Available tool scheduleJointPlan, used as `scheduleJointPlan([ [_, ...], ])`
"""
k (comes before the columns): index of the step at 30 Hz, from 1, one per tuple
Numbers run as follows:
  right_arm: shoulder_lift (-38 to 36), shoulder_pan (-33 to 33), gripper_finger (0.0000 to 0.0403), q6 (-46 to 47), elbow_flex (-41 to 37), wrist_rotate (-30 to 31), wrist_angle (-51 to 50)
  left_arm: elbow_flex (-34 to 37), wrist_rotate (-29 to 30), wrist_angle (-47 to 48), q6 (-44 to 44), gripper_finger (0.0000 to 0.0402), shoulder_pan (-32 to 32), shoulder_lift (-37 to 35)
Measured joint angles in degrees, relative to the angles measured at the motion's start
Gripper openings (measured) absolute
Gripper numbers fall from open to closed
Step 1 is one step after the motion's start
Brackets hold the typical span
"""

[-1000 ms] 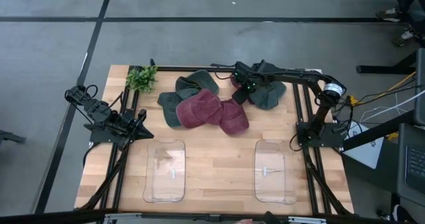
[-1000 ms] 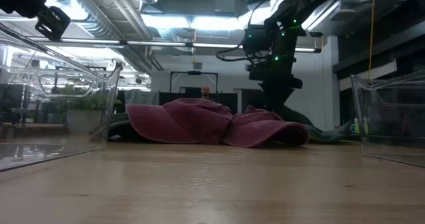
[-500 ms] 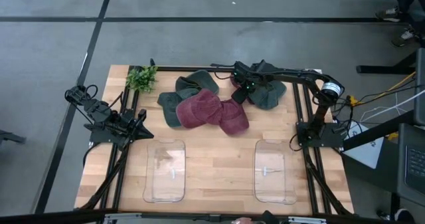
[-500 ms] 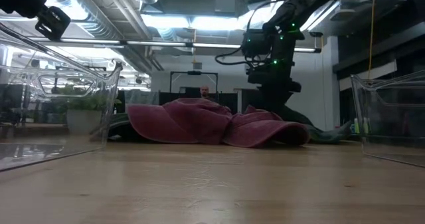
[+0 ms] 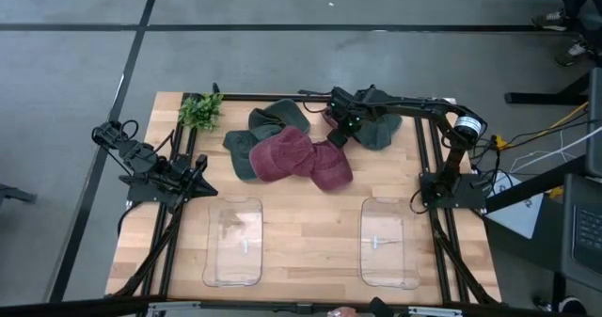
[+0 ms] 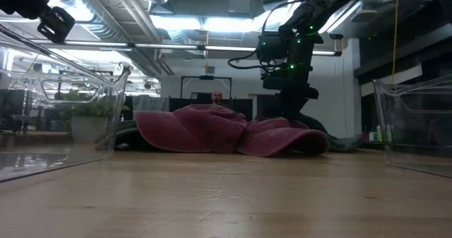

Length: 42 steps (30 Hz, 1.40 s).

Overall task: Pick & Place hat
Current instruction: Put the right red cap into the right transparent bin

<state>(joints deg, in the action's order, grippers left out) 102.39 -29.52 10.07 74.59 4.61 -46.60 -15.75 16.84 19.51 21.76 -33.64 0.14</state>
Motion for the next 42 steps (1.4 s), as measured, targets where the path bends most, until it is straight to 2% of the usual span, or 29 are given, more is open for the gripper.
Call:
scheduleJointPlan([
  [5, 0.00, 0.00, 0.0028, -0.02, 0.00, -0.07, -0.01, 0.00, 0.00, 0.02, 0.00, 0.0012, 0.00, 0.00],
  [9, -0.03, 0.00, 0.0012, -0.02, 0.00, -0.17, -0.04, 0.00, 0.00, 0.02, 0.01, 0.0010, -0.01, 0.00],
  [20, -2.81, 0.00, 0.0012, -0.04, 0.13, -1.86, -0.74, 0.00, 0.00, 0.01, 0.00, 0.0009, 0.00, 0.00],
  [27, -4.26, -0.09, 0.0012, -0.04, 3.45, -3.85, -2.92, 0.00, 0.00, 0.02, 0.00, 0.0012, 0.01, 0.00],
  [36, -6.49, -0.71, 0.0012, 0.60, 8.87, -10.85, -4.27, 0.00, 0.00, 0.02, 0.02, 0.0010, 0.01, 0.00],
  [42, -6.51, -2.28, 0.0012, 4.79, 10.45, -22.61, -0.21, 0.00, 0.00, 0.00, 0.00, 0.0012, -0.01, 0.00],
])
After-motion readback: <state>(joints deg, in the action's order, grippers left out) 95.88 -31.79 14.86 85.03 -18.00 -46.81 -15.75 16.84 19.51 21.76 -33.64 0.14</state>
